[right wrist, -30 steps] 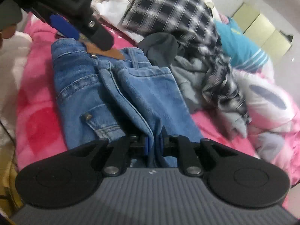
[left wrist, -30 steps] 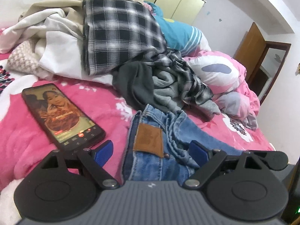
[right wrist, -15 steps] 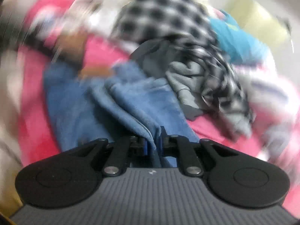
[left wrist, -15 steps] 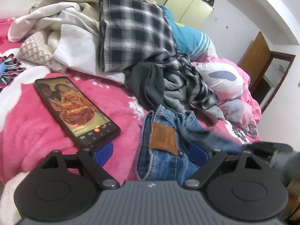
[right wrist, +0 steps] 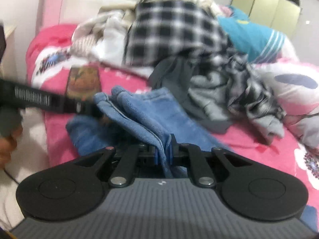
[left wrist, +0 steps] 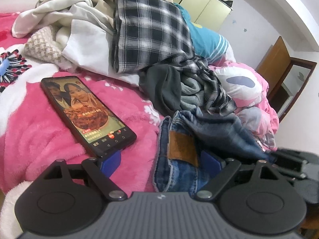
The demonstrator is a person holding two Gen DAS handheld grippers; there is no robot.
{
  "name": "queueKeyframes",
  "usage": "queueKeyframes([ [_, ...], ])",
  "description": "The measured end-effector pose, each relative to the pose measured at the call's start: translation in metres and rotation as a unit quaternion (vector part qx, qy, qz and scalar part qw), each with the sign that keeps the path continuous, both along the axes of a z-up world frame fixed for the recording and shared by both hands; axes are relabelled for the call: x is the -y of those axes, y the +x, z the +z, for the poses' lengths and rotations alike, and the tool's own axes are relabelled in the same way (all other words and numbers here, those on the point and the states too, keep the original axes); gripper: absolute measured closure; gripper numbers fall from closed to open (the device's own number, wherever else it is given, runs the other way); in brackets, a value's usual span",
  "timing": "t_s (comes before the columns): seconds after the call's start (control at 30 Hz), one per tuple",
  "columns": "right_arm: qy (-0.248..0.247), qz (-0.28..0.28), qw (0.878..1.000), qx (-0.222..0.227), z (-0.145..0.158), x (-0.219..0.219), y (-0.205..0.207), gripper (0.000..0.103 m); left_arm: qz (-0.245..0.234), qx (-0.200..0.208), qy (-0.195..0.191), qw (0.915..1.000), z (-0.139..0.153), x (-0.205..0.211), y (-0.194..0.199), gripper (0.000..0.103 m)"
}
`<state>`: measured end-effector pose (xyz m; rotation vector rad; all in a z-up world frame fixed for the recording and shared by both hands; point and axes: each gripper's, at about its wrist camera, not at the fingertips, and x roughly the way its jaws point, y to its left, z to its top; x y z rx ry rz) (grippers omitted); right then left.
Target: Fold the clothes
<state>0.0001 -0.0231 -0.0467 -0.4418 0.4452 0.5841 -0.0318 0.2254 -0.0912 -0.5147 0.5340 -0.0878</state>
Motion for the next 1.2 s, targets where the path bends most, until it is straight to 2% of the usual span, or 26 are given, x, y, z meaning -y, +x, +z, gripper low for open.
queueKeyframes([
  [0.1, -0.015, 0.017, 1.000, 0.003, -0.005, -0.004, -0.004, 0.095, -0.001, -0.003, -0.001, 1.0000, -0.002, 0.001, 0.001, 0.015],
  [0.2, -0.041, 0.028, 0.999, -0.011, -0.025, -0.009, -0.005, 0.092, -0.001, -0.009, 0.004, 1.0000, 0.000, 0.001, 0.000, 0.016],
  [0.37, -0.027, 0.027, 0.999, -0.003, -0.022, -0.008, -0.014, 0.086, 0.019, -0.002, 0.012, 0.9997, 0.014, -0.010, -0.017, 0.016],
  [0.47, 0.007, 0.036, 0.999, -0.019, -0.016, 0.009, -0.024, 0.079, 0.036, 0.002, -0.001, 0.9994, 0.026, -0.019, -0.025, 0.015],
  [0.53, 0.051, 0.048, 0.997, -0.041, -0.014, 0.026, -0.034, 0.061, 0.043, 0.010, -0.016, 0.9989, 0.037, -0.021, -0.025, 0.016],
  [0.67, 0.133, 0.047, 0.987, -0.083, -0.012, 0.066, -0.051, 0.058, 0.012, 0.062, -0.003, 0.9980, 0.066, 0.003, -0.016, 0.015],
  [0.7, 0.150, 0.043, 0.983, -0.091, -0.012, 0.076, -0.055, 0.058, -0.011, 0.074, 0.000, 0.9972, 0.073, 0.015, -0.010, 0.015],
  [0.8, 0.201, -0.030, 0.978, -0.051, -0.001, 0.127, -0.061, 0.060, -0.082, 0.092, 0.014, 0.9923, 0.085, 0.055, 0.007, 0.015],
  [0.87, 0.246, -0.099, 0.964, -0.011, 0.011, 0.169, -0.061, 0.060, -0.122, 0.099, 0.032, 0.9871, 0.084, 0.082, 0.018, 0.015],
  [0.93, 0.274, -0.163, 0.948, 0.017, 0.017, 0.206, -0.059, 0.060, -0.134, 0.078, 0.066, 0.9857, 0.070, 0.104, 0.031, 0.015],
  [1.0, 0.268, -0.213, 0.938, 0.048, 0.014, 0.235, -0.057, 0.060, -0.132, 0.043, 0.101, 0.9852, 0.051, 0.119, 0.045, 0.017],
  [1.07, 0.246, -0.249, 0.935, 0.052, -0.005, 0.258, -0.054, 0.060, -0.115, -0.001, 0.137, 0.9839, 0.027, 0.124, 0.055, 0.022],
  [1.1, 0.230, -0.265, 0.936, 0.030, -0.022, 0.268, -0.049, 0.060, -0.112, -0.002, 0.153, 0.9817, 0.019, 0.124, 0.054, 0.028],
  [1.17, 0.194, -0.295, 0.935, -0.030, -0.061, 0.287, -0.038, 0.073, -0.114, 0.007, 0.176, 0.9777, 0.012, 0.125, 0.051, 0.028],
  [1.2, 0.207, -0.292, 0.934, -0.023, -0.068, 0.293, -0.042, 0.073, -0.112, 0.006, 0.186, 0.9762, 0.013, 0.126, 0.050, 0.028],
])
